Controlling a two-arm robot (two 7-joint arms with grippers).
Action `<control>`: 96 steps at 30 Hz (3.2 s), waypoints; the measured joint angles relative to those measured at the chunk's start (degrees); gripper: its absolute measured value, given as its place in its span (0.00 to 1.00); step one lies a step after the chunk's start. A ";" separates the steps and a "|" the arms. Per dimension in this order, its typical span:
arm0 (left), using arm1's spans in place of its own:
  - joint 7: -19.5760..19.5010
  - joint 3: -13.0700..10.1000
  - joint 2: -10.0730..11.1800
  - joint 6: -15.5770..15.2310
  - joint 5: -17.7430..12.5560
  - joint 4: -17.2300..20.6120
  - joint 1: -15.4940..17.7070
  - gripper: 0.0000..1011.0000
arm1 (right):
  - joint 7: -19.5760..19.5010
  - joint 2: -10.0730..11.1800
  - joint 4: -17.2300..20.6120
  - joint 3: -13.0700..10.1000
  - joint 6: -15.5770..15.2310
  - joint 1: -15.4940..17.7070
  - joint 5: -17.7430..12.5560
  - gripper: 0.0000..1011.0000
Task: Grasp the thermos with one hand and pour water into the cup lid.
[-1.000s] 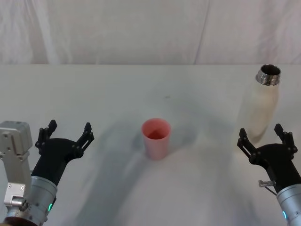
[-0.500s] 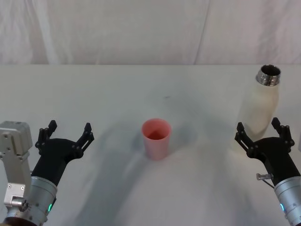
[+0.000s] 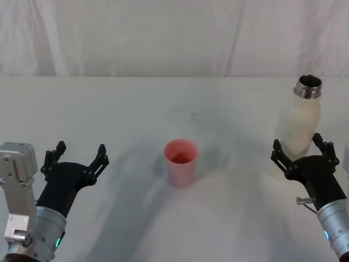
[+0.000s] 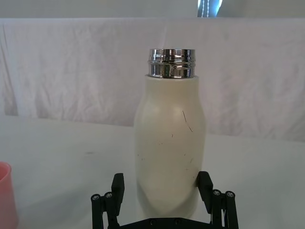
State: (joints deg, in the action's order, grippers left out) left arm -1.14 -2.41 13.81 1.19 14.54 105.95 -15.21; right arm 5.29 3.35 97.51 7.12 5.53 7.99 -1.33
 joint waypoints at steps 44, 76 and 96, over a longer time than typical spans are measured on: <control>0.00 0.00 0.00 0.00 0.00 0.00 0.00 0.99 | 0.75 0.13 -5.54 -0.94 0.81 -4.79 -1.76 0.99; 0.00 0.00 0.00 0.00 0.00 0.00 0.00 0.99 | 1.14 0.15 -6.51 -0.87 1.15 -5.62 -2.32 0.95; 0.00 0.00 0.00 0.00 0.00 0.00 0.00 0.99 | 0.81 1.02 -5.86 -0.33 3.22 -5.84 -0.22 0.95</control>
State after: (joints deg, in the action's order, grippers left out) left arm -1.14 -2.41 13.80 1.19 14.54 105.95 -15.21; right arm 6.10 4.37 91.65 6.79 8.74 2.16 -1.55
